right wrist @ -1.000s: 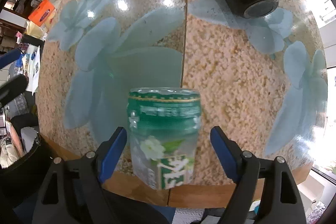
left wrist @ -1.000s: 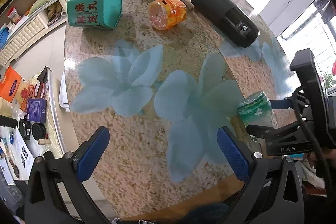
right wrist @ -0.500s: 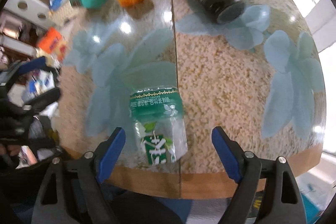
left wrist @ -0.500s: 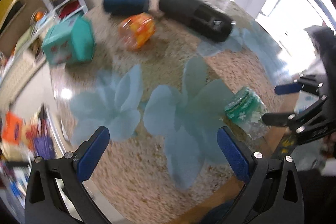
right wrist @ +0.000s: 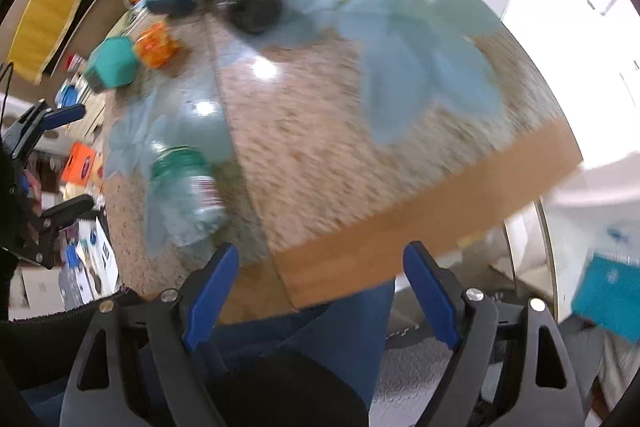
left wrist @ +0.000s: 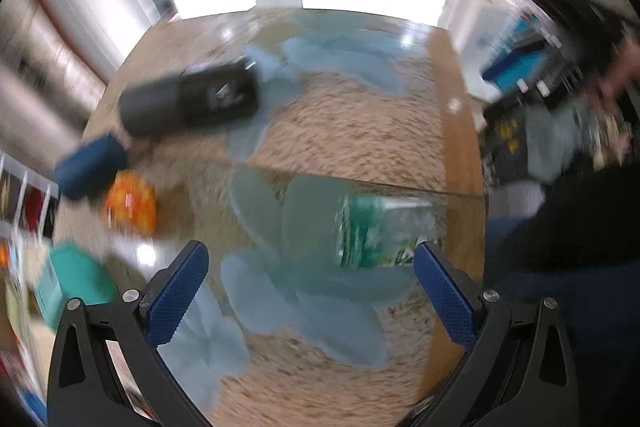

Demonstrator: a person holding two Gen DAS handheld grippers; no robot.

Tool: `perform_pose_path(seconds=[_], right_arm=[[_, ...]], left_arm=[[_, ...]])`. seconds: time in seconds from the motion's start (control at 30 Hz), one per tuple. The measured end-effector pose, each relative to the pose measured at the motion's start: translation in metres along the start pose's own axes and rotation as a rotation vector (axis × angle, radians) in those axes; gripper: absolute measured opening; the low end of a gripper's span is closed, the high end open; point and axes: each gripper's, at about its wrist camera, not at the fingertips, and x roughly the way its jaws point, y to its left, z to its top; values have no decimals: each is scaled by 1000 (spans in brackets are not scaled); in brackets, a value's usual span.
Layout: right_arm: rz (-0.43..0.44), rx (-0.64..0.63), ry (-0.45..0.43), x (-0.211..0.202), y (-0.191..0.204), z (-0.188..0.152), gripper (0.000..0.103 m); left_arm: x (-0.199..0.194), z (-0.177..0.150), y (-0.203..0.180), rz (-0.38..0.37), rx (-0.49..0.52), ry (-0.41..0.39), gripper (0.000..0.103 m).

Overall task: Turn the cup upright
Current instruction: 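Lower the cup onto the table and open the right gripper, then close the left gripper around the body of the green-labeled cup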

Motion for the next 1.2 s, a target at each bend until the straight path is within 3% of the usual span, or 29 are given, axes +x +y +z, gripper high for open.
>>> perform_pose_path(seconds=[0.2, 0.43, 0.57, 0.8, 1.03, 1.2], right_arm=[[-9, 91, 2, -17, -36, -14, 84], [-4, 211, 9, -18, -62, -39, 84], [1, 291, 12, -13, -65, -62, 84], [0, 430, 17, -12, -68, -104, 83], [0, 505, 13, -10, -70, -122, 84], [-3, 521, 7, -10, -69, -125, 84]], left_arm=[[4, 0, -16, -25, 282, 60, 103], [14, -25, -56, -98, 762, 98, 103], [34, -43, -78, -137, 983, 110, 103], [71, -67, -95, -220, 1175, 213, 102], [93, -82, -97, -301, 1249, 341, 68], [99, -76, -96, -325, 1207, 358, 65]])
